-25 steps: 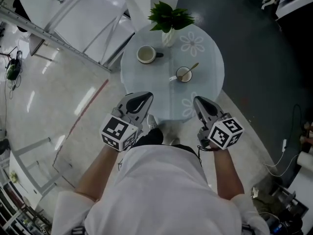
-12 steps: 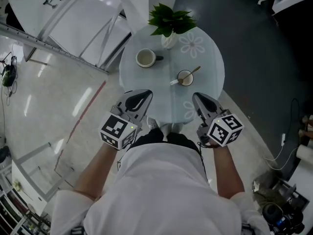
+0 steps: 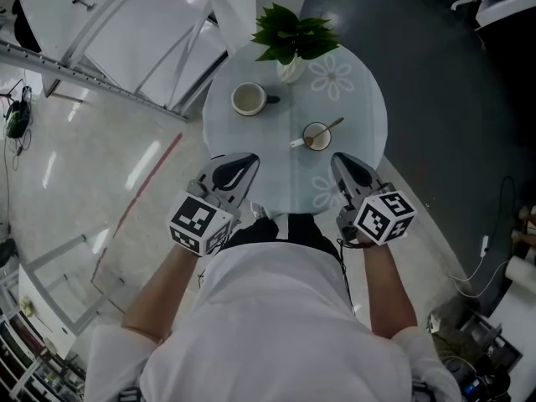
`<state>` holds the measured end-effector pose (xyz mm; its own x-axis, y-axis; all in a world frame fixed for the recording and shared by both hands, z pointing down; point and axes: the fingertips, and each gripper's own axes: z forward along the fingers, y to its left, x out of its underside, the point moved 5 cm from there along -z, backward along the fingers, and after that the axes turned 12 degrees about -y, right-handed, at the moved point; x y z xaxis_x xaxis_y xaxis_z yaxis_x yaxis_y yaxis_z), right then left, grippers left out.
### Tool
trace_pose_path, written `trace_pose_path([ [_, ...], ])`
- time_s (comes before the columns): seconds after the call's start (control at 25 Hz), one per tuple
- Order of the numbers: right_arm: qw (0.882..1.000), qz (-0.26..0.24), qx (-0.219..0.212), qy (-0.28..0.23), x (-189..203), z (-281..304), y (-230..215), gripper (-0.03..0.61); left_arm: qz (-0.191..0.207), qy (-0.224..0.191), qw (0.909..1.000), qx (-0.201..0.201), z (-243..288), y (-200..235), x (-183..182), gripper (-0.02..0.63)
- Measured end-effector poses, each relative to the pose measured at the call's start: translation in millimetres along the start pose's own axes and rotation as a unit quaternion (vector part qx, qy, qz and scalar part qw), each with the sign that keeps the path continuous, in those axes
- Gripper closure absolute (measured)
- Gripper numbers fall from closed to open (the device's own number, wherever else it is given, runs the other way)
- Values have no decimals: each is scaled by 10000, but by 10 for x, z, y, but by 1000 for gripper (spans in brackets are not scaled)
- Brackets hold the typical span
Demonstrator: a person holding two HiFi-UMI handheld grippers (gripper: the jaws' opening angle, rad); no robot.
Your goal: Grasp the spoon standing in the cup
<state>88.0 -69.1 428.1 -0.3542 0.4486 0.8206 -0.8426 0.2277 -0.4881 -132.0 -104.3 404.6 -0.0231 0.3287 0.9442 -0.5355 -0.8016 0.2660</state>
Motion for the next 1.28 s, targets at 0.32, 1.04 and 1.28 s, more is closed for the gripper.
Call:
trace_pose_path([
  [0.32,9997,107,-19,221,3,148,-457,555,-10,149,9997,-183,354,-36,2,592],
  [1.04,9930,33,-453,1088,204,602,-1164,554,-222,480,9957,-754,954,-80,149,592],
  [1.28,9904,66,-589,1246,264,685,-1244,530,-302,509,9946,-857,1016,-76,200,592],
])
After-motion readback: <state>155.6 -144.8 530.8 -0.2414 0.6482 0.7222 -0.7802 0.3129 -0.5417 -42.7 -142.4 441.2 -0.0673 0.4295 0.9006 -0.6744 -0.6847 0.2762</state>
